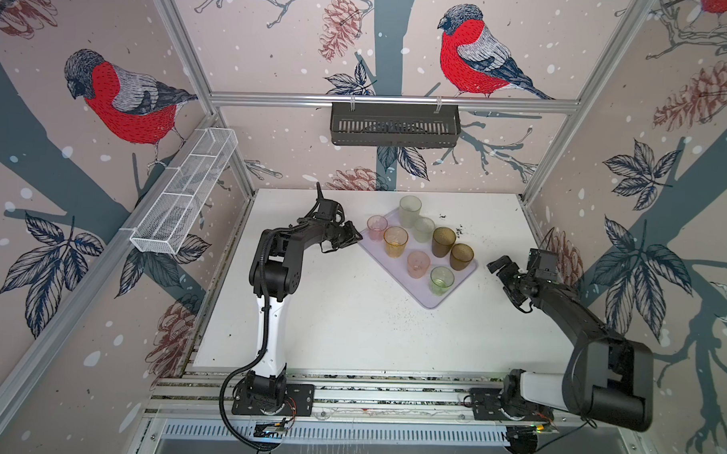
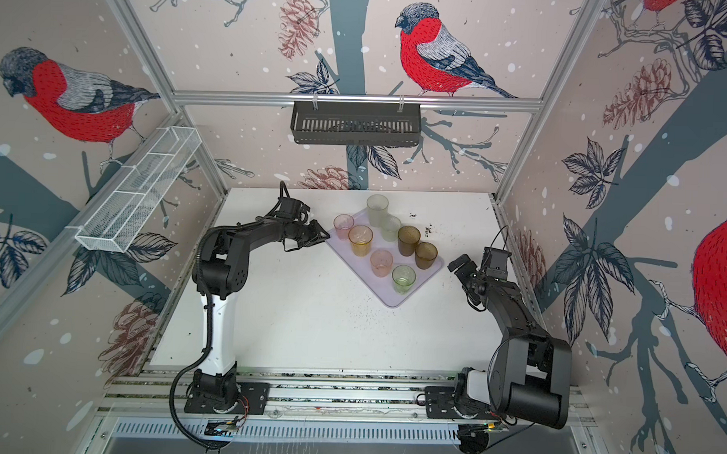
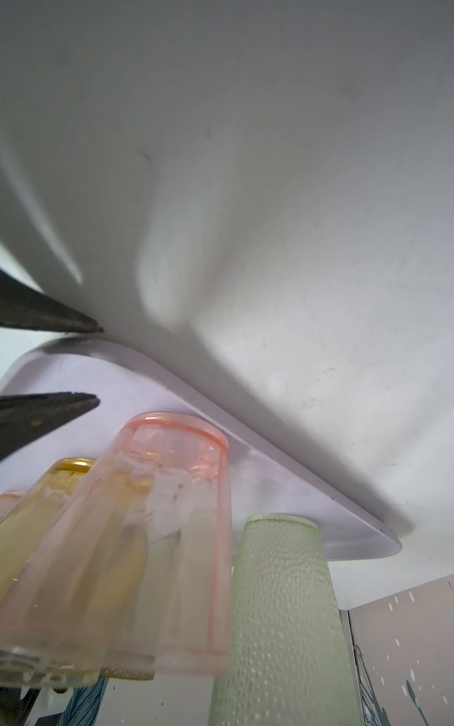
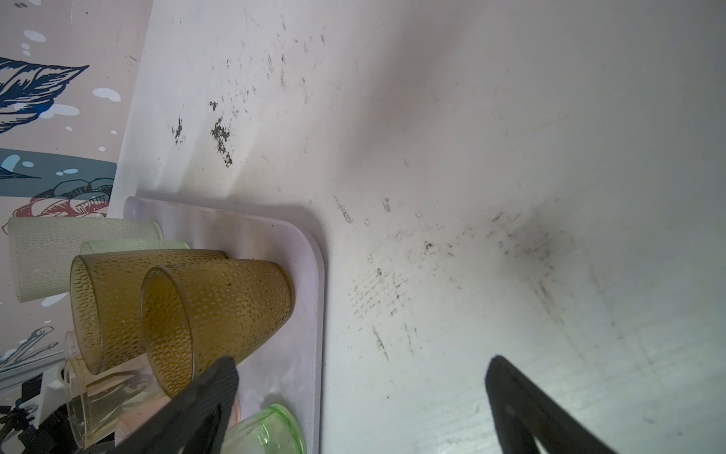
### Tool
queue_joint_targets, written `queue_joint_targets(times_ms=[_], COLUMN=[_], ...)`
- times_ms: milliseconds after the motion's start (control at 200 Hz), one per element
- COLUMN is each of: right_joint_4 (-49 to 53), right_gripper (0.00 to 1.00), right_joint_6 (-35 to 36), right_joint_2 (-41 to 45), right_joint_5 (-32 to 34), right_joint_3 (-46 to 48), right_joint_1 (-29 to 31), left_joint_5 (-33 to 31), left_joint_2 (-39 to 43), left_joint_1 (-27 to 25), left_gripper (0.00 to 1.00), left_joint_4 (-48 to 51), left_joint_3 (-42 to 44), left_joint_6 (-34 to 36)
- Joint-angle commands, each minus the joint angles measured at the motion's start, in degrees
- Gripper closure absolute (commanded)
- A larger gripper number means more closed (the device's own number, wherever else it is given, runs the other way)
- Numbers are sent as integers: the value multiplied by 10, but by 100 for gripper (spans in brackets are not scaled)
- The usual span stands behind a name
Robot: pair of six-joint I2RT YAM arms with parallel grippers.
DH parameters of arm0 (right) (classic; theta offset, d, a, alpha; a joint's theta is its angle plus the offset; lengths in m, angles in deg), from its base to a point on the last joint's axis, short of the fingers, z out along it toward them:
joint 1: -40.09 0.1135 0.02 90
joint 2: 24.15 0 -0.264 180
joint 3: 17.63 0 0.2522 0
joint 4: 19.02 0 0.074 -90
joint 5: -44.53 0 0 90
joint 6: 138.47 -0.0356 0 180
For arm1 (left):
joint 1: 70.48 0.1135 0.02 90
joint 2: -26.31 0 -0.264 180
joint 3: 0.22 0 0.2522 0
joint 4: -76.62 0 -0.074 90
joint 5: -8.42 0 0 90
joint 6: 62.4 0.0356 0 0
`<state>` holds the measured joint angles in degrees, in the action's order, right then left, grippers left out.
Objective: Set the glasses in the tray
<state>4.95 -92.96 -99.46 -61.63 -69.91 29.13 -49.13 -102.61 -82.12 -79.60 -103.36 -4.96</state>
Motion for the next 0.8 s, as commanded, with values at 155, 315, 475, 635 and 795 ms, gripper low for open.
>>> queue_joint_targets(times_ms=[155,315,475,635,795], right_joint_4=[-6,-7,-6,-8,-8], right_gripper=[0,0,0,0,0], right_joint_6=[15,20,25,27,29], right_joint_2=[7,4,0,-3,-3], right_joint_5=[8,5,3,0,-3], right_joint_3=[10,3,0,0,-1], right_joint_1=[-5,-10,-15,-19,-22], left_joint_5=[-65,-100,-123,-125,-125], left_joint_2=[-14,-11,-2,7,14], left_joint_1=[-6,-14,-17,-19,-18], left_gripper=[81,84,88,91,94], left_joint_4=[22,35,38,34,35], left_joint_3=[-1,1,14,26,39], left_joint_6=[26,40,43,39,23])
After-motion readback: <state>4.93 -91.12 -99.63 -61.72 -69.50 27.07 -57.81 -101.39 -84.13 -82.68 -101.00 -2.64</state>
